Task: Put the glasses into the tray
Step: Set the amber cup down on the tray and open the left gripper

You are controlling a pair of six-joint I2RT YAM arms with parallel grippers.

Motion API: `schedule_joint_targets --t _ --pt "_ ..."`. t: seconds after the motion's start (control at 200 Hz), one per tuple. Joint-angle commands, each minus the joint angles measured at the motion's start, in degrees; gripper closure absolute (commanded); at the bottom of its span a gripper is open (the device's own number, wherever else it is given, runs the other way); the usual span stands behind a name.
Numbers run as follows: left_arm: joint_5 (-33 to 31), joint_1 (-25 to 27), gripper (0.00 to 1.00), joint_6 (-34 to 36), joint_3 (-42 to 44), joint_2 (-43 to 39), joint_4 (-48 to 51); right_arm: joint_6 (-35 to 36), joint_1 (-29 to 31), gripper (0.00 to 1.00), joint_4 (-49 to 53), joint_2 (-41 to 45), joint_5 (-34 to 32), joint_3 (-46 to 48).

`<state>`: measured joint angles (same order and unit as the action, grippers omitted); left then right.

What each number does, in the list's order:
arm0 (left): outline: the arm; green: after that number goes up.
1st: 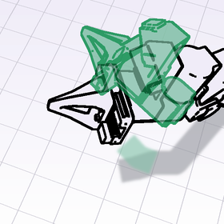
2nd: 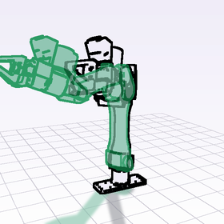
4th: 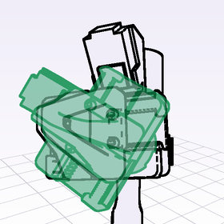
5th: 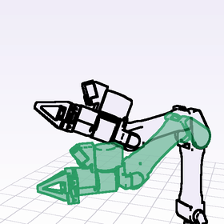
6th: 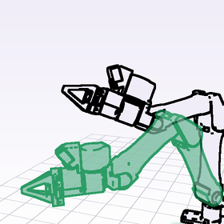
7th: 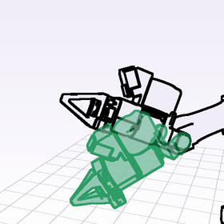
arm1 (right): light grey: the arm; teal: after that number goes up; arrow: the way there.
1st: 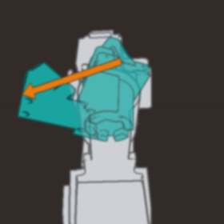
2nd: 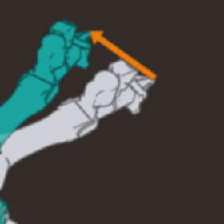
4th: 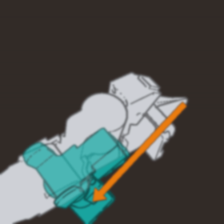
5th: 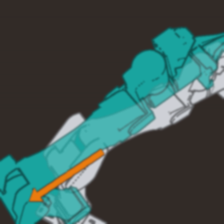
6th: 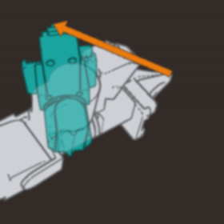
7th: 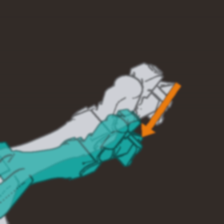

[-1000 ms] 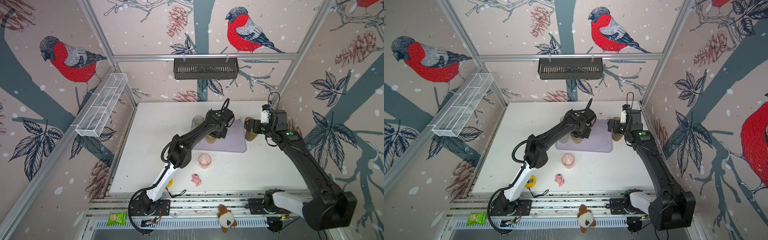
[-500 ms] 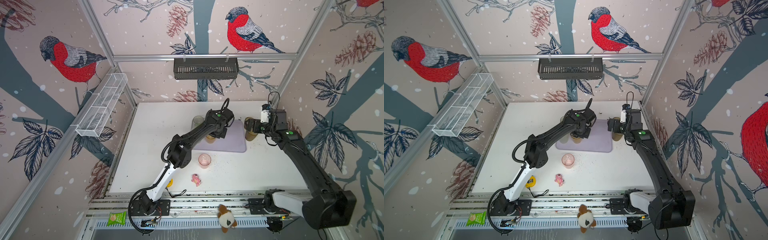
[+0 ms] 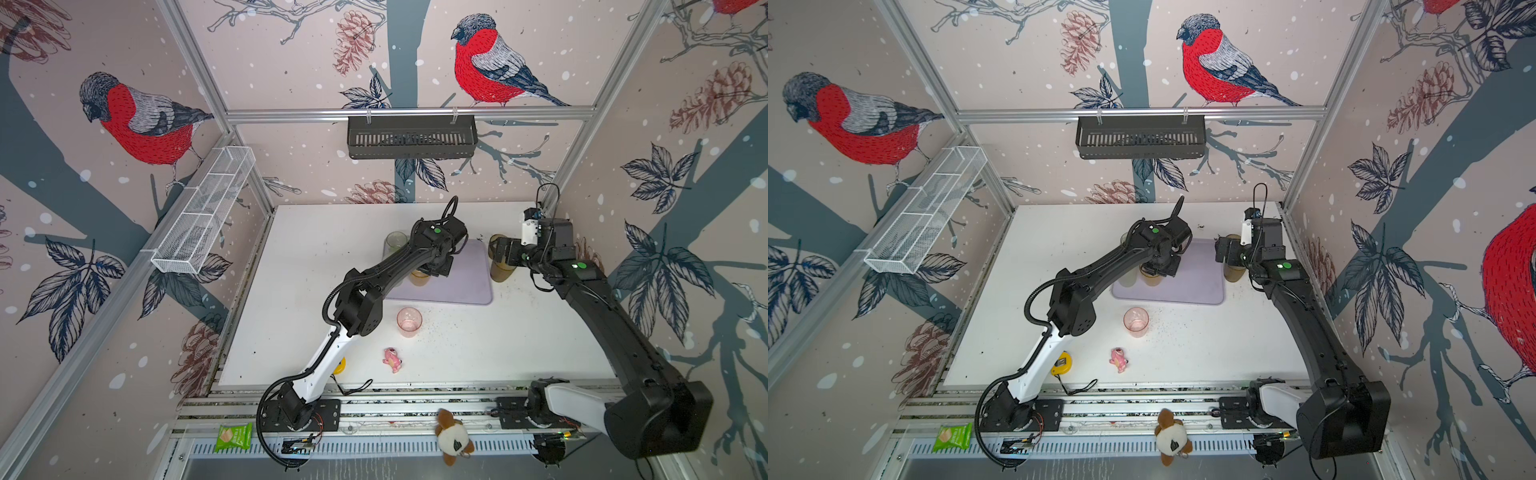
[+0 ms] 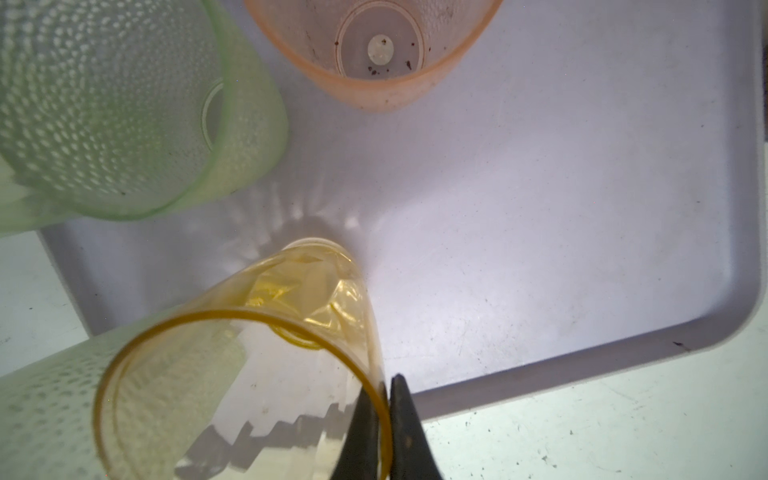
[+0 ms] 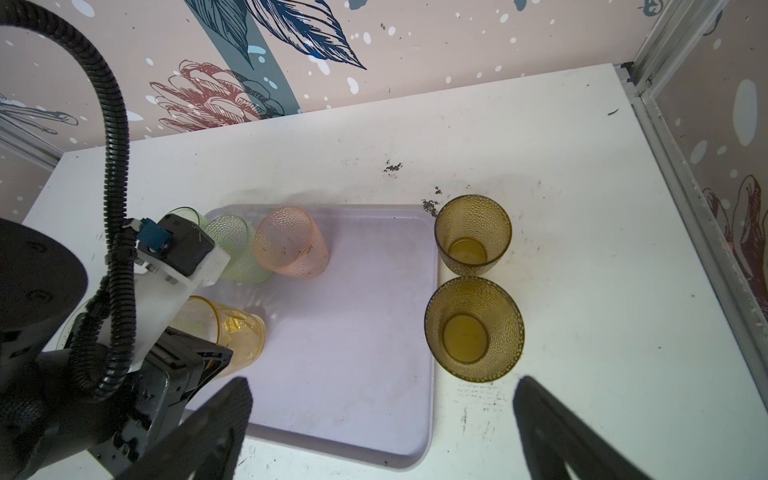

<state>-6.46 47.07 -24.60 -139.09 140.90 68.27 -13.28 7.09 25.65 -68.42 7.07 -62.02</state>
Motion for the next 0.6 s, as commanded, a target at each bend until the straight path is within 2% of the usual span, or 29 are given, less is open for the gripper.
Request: schedule_joint_targets --t 0.0,0.595 --pt "-0.59 -0.05 1.0 -0.02 0.13 0.34 2.31 -0.37 -0.02 0.01 -0.22 0.15 -0.4 -0.45" --pt "-0.45 0.03 0.99 0.11 0.1 0.33 2.31 -0.49 -0.06 0.0 -0.39 0.27 -0.79 -0.12"
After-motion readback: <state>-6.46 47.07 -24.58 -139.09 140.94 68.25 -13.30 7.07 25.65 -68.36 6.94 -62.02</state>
